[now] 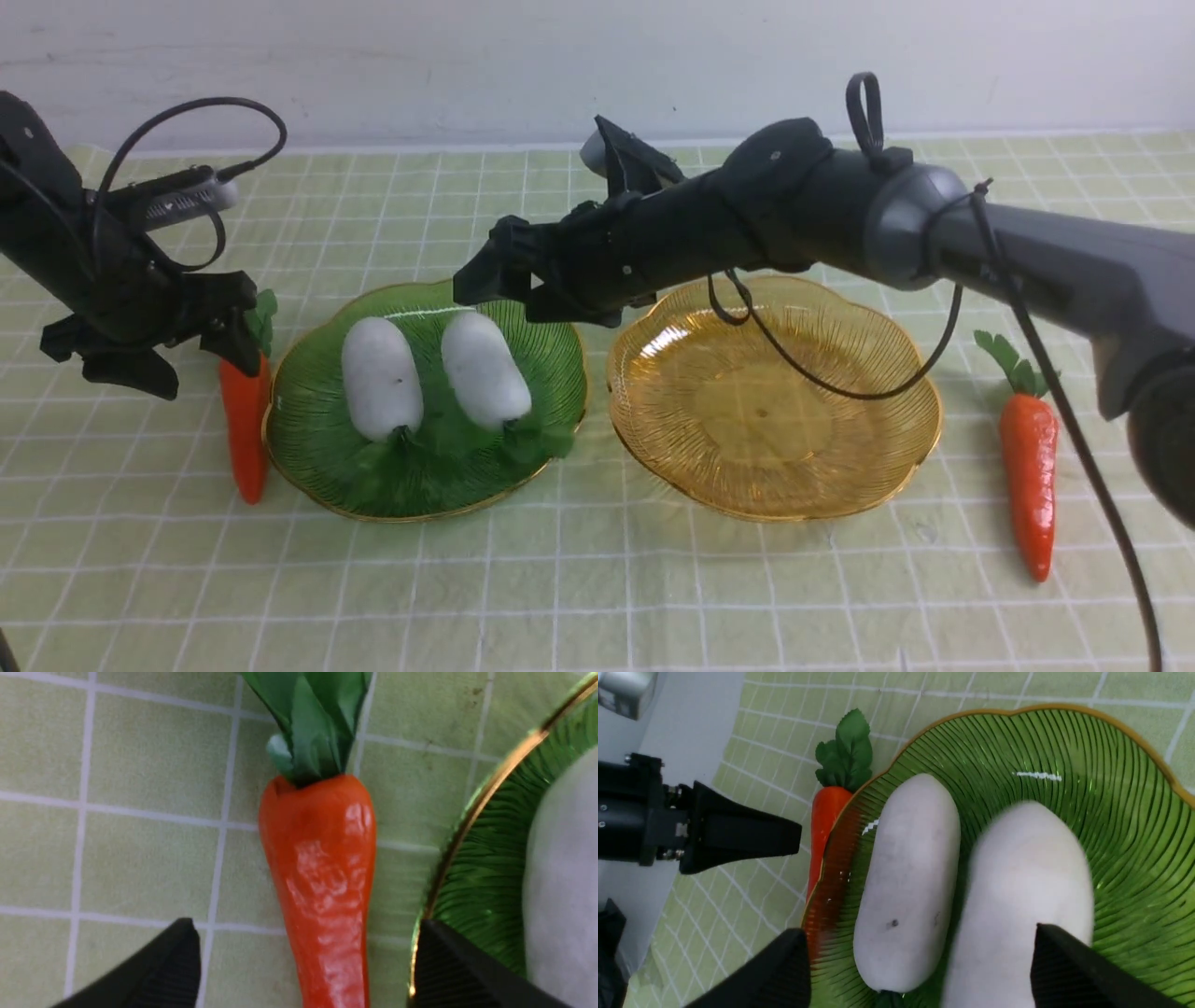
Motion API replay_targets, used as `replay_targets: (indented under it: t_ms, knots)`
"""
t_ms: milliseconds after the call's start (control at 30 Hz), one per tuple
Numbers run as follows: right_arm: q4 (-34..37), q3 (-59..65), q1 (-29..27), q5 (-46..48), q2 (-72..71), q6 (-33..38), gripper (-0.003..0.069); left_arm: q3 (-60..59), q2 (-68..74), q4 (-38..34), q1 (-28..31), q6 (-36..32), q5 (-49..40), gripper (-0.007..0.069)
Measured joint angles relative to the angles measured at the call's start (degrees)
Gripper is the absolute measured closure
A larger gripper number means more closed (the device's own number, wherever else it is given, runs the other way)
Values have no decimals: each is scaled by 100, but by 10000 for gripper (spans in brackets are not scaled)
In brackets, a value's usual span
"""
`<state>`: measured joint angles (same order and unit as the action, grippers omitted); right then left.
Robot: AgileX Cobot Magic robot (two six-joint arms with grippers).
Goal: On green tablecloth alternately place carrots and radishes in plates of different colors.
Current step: 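Place the white radish onto the plate beside the other radish with the right gripper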
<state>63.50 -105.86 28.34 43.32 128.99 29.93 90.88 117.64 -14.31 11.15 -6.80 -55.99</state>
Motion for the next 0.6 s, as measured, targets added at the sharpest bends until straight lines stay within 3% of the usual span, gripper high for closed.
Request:
replay_targets:
  t_ms: [100,233,333,400,467,533,567,600]
  knots:
    - [-419,-270,-50,428,0,11,56,0,189,-66,0,0,234,33]
    - [-650,-720,-162,979,-60,6,62,10,302,-89,0,0,468,50]
    - [-806,-1150,-288,1563,-234,-161,92,10,427,-94,0,0,538,151]
    - [-1367,-1608,-414,2220,-579,-544,172,10,480,-92,0,0,521,334]
    - [-1661,-1754,-454,2420,-712,-732,209,12,459,-43,0,0,521,328]
    - [-2680,-2075,-553,2757,-1088,-1307,333,147,400,47,0,0,379,318]
    - [-2759,-2075,-553,2762,-1114,-1307,342,167,394,45,0,0,355,318]
    - [-3439,-2126,-594,2795,-1348,-1623,419,366,311,75,0,0,117,318]
